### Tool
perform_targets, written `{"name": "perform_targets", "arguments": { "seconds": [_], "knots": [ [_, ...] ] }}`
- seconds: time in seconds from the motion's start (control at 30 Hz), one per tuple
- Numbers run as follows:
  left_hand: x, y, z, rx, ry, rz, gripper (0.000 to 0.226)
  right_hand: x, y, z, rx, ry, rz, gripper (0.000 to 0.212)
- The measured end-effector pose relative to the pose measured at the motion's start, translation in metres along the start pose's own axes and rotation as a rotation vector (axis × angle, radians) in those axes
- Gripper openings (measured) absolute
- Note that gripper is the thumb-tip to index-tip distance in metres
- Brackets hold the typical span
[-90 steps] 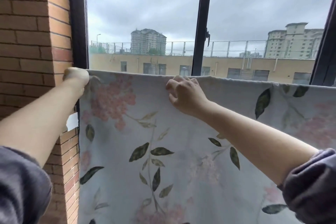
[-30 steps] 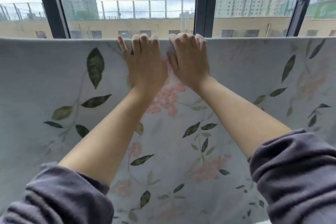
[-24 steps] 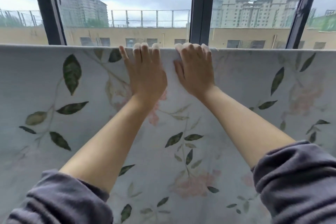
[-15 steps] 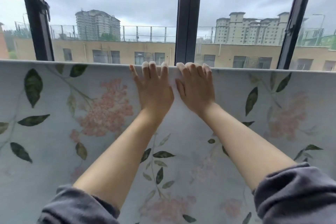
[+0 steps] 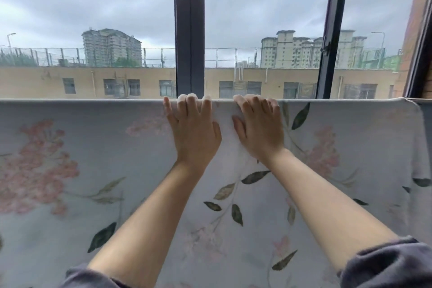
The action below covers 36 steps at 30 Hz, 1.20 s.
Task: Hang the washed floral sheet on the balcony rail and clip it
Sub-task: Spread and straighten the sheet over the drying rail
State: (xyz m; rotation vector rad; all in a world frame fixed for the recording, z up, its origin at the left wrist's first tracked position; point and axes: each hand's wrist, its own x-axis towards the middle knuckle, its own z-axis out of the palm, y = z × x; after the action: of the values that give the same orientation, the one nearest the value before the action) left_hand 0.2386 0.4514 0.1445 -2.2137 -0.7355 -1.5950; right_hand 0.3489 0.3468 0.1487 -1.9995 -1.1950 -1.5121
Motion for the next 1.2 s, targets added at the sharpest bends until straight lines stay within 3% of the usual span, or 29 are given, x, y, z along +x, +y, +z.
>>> {"name": "perform_targets", "arguments": {
  "seconds": [0.6,0.87,1.2],
  "knots": [
    [0.028,0.212,0.081,-0.111,0.101,0.068,0.021,-0.043,0.252,0.016,-0.054,0.08,-0.018,0.035],
    [0.038,0.293,0.111,-0.076,0.094,0.141,0.022,-0.064,0.359,0.024,-0.057,0.09,-0.002,0.038],
    [0.043,0.421,0.129,0.016,0.068,0.16,0.023,-0.085,0.469,0.023,0.002,0.109,-0.158,0.036]
  ]
}}
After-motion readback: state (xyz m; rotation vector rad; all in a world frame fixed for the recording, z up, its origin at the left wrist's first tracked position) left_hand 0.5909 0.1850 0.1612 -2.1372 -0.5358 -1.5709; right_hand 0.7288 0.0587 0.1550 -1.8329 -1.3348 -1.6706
